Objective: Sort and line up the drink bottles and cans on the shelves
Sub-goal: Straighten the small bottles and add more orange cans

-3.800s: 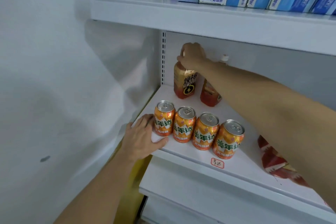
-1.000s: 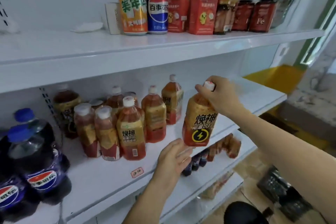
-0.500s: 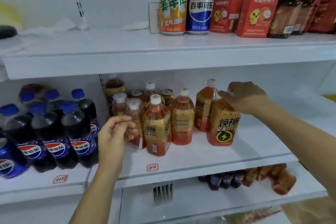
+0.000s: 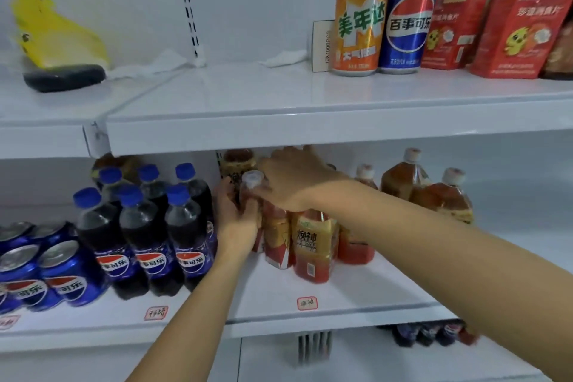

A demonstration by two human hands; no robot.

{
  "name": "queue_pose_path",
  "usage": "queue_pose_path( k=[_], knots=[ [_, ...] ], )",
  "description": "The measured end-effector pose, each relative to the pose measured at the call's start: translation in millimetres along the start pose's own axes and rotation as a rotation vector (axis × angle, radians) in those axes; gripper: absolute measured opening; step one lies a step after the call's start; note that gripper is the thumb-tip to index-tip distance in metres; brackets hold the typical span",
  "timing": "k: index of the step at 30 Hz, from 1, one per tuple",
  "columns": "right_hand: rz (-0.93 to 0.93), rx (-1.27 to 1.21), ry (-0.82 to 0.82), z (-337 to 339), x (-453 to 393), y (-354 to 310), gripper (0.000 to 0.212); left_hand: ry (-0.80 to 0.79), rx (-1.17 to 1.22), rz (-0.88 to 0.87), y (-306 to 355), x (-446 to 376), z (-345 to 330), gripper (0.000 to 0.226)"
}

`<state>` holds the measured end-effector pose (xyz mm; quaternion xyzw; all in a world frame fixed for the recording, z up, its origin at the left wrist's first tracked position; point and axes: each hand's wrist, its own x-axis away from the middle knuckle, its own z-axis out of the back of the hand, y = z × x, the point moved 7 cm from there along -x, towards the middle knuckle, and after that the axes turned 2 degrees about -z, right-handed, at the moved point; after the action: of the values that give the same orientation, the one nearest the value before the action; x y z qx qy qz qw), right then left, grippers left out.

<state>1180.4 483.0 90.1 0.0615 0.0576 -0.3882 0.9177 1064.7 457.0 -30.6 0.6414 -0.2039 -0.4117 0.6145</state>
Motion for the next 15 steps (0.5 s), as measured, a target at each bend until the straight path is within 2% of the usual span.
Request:
queue_pose_path(
  k=[2, 3, 4, 7, 9, 10, 12, 15],
  knots=[
    [0.011, 0.027, -0.128, -22, -17, -4, 0.021, -0.078, 0.032, 0.064, -4, -10, -10, 0.037],
    [0.02, 0.009, -0.156, -30, -24, -4, 0.026, -0.125, 0.03, 0.098, -6, -15, -14, 0.045],
    [0.032, -0.004, -0.161, -35, -28, -4, 0.037, -0.172, 0.033, 0.143, -10, -18, -18, 0.054],
    [0.041, 0.016, -0.146, -44, -37, 0, 0.082, -0.28, 0.082, 0.237, -27, -19, -22, 0.061],
    [0.008, 0.025, -0.159, -50, -38, 3, 0.109, -0.299, 0.106, 0.261, -37, -17, -17, 0.074],
    [-0.006, 0.018, -0.165, -52, -37, 3, 0.116, -0.299, 0.121, 0.257, -40, -16, -15, 0.08],
    [-0.02, -0.008, -0.163, -52, -35, 3, 0.119, -0.294, 0.155, 0.228, -40, -15, -13, 0.083],
    [-0.015, -0.05, -0.141, -44, -26, -1, 0.111, -0.246, 0.146, 0.14, -39, -10, -7, 0.077]
  ],
)
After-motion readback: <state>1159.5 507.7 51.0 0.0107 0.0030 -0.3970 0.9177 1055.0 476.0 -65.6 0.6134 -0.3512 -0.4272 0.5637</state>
